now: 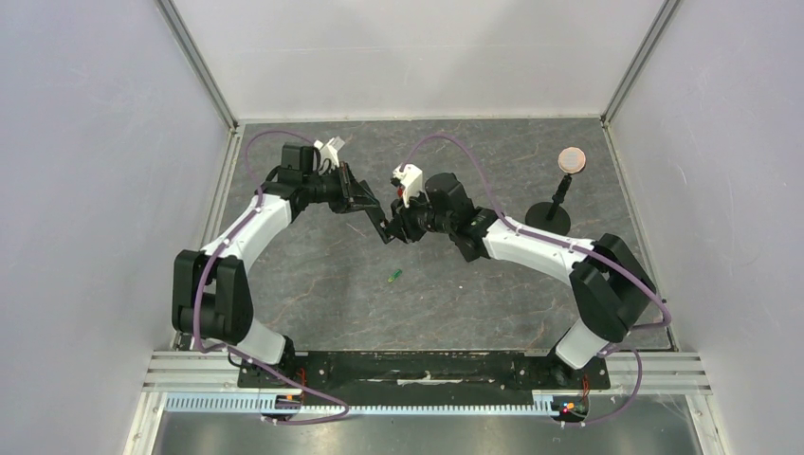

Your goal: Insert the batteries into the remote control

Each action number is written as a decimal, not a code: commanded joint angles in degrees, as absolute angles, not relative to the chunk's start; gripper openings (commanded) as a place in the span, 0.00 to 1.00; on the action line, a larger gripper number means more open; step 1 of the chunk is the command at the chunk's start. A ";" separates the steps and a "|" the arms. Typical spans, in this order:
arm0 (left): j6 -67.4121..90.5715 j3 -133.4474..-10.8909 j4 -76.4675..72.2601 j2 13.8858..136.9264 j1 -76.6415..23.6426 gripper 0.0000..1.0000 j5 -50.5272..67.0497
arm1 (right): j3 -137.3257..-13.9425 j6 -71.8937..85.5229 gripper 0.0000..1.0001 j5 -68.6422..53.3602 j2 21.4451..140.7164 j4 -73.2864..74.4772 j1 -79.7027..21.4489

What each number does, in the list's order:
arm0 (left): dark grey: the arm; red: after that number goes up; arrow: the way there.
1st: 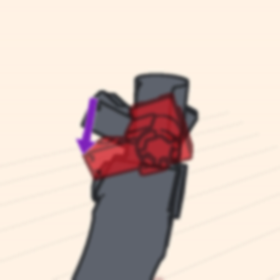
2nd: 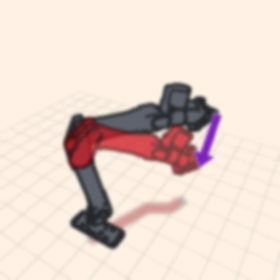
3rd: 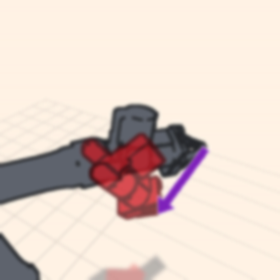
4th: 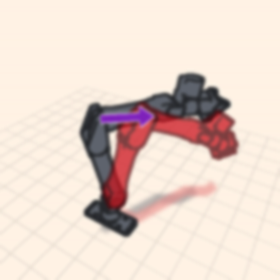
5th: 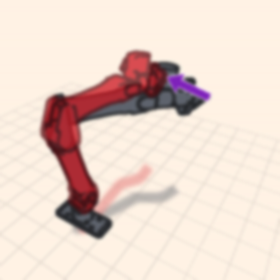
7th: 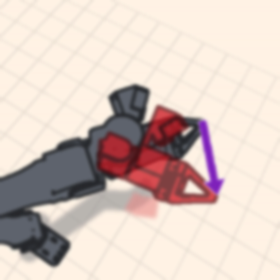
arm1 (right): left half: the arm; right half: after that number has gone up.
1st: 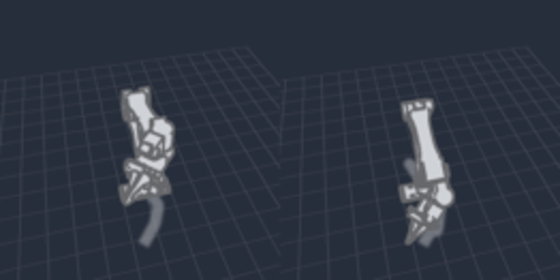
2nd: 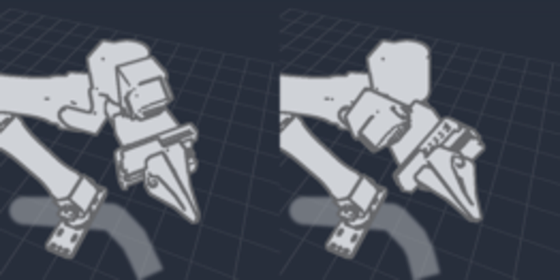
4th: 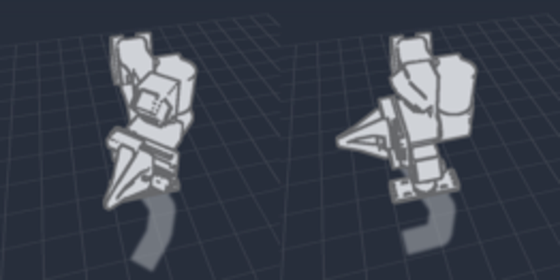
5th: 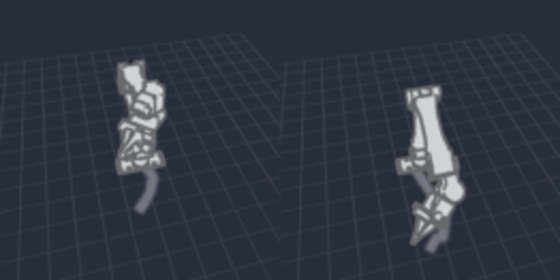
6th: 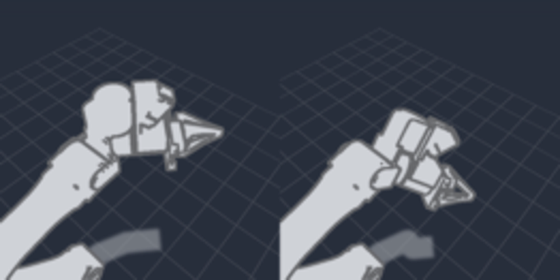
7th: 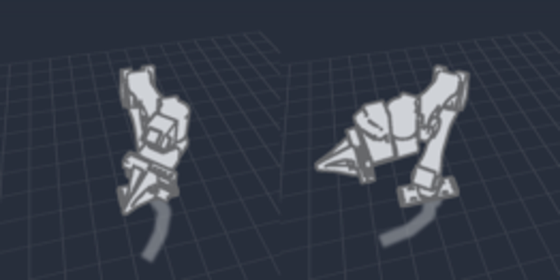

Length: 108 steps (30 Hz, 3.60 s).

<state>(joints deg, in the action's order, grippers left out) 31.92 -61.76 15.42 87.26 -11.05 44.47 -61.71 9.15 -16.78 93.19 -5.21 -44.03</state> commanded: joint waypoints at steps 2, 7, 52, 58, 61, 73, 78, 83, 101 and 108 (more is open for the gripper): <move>26.50 -65.41 22.09 87.60 -11.79 0.02 31.71 | -63.21 15.63 0.35 -7.86 94.70 -7.04 -43.70; 20.25 -68.35 27.54 88.88 -17.99 0.02 12.68 | -60.73 20.11 0.42 -3.14 94.38 -7.46 -43.64; 16.78 -53.67 17.27 60.27 -40.69 0.02 -28.13 | -65.22 78.08 0.51 4.67 101.55 22.30 -48.44; 16.60 -50.48 16.13 56.42 -40.61 0.02 -28.37 | -69.63 82.53 0.50 6.18 106.44 24.31 -48.60; 16.76 -50.03 16.54 55.31 -40.61 0.02 -30.33 | -73.71 82.53 0.47 7.22 109.72 26.27 -48.77; 16.68 -49.85 13.39 51.56 -40.52 0.02 -30.44 | -83.87 85.83 0.42 10.96 117.05 35.64 -49.27; 15.74 -49.80 12.53 51.50 -40.56 0.02 -30.63 | -90.63 82.24 0.41 13.28 121.36 44.03 -49.66; 15.56 -49.99 13.27 50.73 -40.52 0.02 -32.18 | -91.79 78.07 0.36 15.82 122.94 49.60 -49.99; 18.79 -47.40 19.93 42.02 -40.52 0.02 -31.85 | -88.50 69.66 0.13 18.81 125.96 46.33 -54.85; 22.24 -47.11 21.16 43.01 -40.52 0.02 -25.93 | -89.05 66.01 0.00 26.12 121.60 40.99 -54.54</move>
<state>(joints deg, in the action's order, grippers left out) 17.61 -47.18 21.21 42.70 -40.84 -29.28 -92.01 68.38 21.74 122.28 44.51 -54.28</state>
